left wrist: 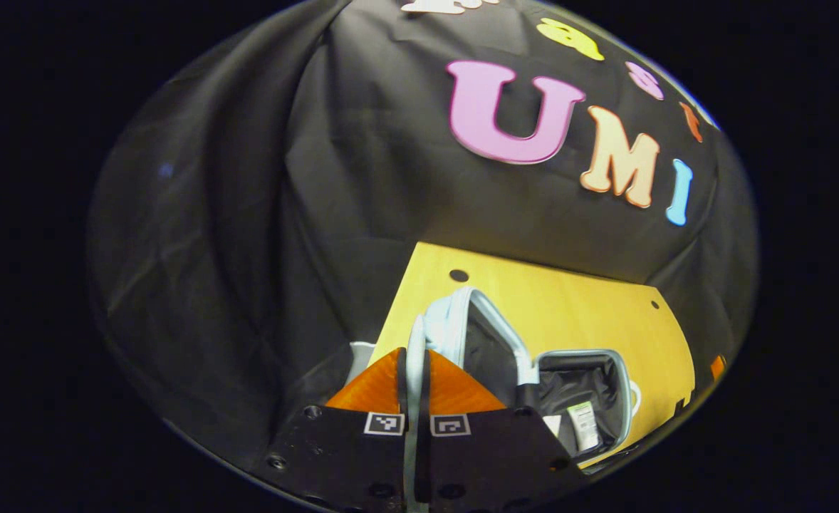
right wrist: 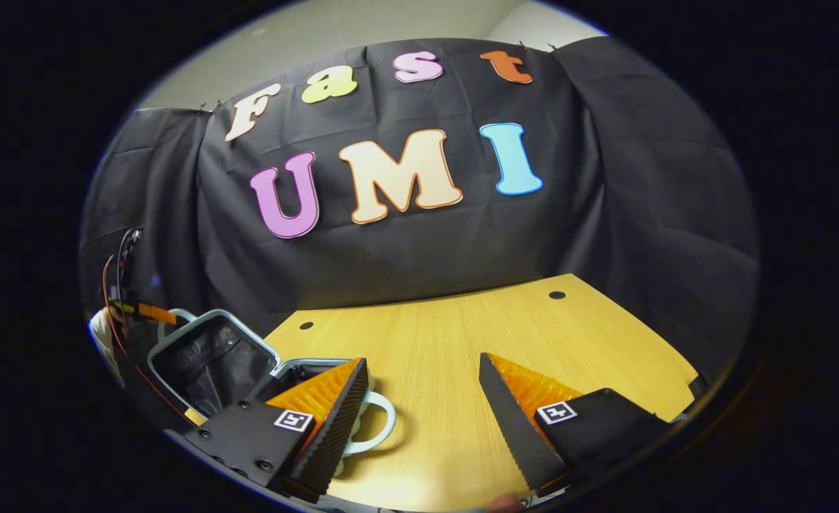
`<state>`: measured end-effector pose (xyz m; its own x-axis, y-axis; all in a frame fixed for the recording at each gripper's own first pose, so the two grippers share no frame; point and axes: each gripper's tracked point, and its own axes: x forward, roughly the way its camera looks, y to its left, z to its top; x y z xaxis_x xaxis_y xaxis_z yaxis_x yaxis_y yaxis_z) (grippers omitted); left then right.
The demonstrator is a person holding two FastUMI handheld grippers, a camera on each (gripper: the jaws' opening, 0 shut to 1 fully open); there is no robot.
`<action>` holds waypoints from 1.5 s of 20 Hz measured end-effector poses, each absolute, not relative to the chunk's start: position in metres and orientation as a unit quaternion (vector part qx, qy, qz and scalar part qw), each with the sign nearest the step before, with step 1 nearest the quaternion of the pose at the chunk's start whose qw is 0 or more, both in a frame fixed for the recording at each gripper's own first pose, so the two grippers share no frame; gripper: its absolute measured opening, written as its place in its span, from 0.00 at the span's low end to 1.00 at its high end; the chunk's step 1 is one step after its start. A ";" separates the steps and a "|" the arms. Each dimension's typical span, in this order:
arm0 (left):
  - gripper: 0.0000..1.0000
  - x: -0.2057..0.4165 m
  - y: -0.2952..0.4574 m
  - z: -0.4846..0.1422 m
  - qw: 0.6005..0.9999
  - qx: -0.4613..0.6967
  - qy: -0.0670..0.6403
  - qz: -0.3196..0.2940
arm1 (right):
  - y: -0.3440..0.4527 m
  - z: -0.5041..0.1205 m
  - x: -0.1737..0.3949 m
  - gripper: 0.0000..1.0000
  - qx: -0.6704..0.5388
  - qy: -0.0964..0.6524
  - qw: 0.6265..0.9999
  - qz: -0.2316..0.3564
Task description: First open the suitcase, pack the skin care products into it, and then close the suitcase.
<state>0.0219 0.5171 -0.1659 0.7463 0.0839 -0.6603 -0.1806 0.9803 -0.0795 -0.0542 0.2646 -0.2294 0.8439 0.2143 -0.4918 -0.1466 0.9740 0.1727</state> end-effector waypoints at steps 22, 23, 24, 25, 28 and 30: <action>0.00 0.027 0.180 -0.156 0.954 -0.070 0.290 -0.035 | 0.095 -0.233 -0.026 0.98 0.054 0.251 0.952 0.167; 0.00 0.026 0.169 -0.166 0.953 -0.073 0.292 -0.038 | 0.084 -0.234 -0.025 0.98 0.048 0.252 0.953 0.163; 0.00 0.027 0.158 -0.174 0.951 -0.078 0.297 -0.042 | 0.073 -0.235 -0.024 0.98 0.045 0.253 0.953 0.159; 0.00 0.028 0.148 -0.184 0.949 -0.085 0.300 -0.045 | 0.061 -0.235 -0.023 0.98 0.044 0.253 0.954 0.155; 0.00 0.025 0.126 -0.208 0.943 -0.082 0.320 -0.044 | 0.024 -0.231 -0.017 0.98 0.038 0.248 0.958 0.138; 0.01 0.022 0.113 -0.221 0.940 -0.060 0.332 -0.038 | 0.005 -0.225 -0.013 0.98 0.042 0.243 0.960 0.130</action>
<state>0.0223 0.1126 -0.2211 0.7762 -0.1115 -0.6205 0.0319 0.9899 -0.1379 -0.0128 0.0050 -0.2251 0.8486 0.2693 -0.4553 -0.2284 0.9629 0.1438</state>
